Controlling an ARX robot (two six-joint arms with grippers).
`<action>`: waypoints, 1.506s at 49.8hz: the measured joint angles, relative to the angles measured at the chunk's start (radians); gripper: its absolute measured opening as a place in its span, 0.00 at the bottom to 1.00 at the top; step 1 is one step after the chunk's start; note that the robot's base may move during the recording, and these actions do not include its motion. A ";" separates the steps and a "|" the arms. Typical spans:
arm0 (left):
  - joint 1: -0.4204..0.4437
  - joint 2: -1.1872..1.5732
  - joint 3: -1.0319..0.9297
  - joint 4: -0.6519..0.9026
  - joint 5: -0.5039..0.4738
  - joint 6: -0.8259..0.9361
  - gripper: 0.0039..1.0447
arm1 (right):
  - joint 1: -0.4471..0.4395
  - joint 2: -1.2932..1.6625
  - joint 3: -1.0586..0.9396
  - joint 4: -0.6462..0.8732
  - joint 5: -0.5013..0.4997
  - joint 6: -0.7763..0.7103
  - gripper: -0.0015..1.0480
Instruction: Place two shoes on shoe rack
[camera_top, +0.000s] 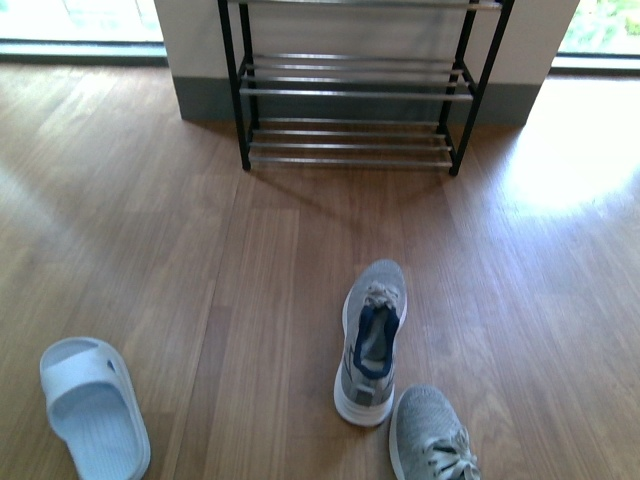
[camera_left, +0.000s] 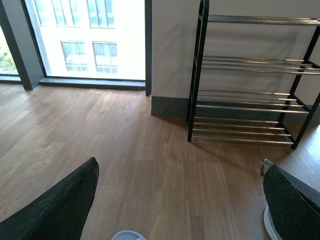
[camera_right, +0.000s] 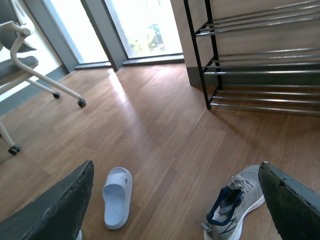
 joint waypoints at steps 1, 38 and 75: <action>0.000 0.000 0.000 0.000 0.000 0.000 0.91 | 0.012 0.046 0.008 0.033 0.013 0.003 0.91; 0.000 0.000 0.000 0.000 0.000 0.000 0.91 | 0.136 1.603 0.729 0.374 0.420 -0.221 0.91; 0.000 0.000 0.000 0.000 0.000 0.000 0.91 | 0.266 2.230 1.289 0.039 0.569 -0.222 0.91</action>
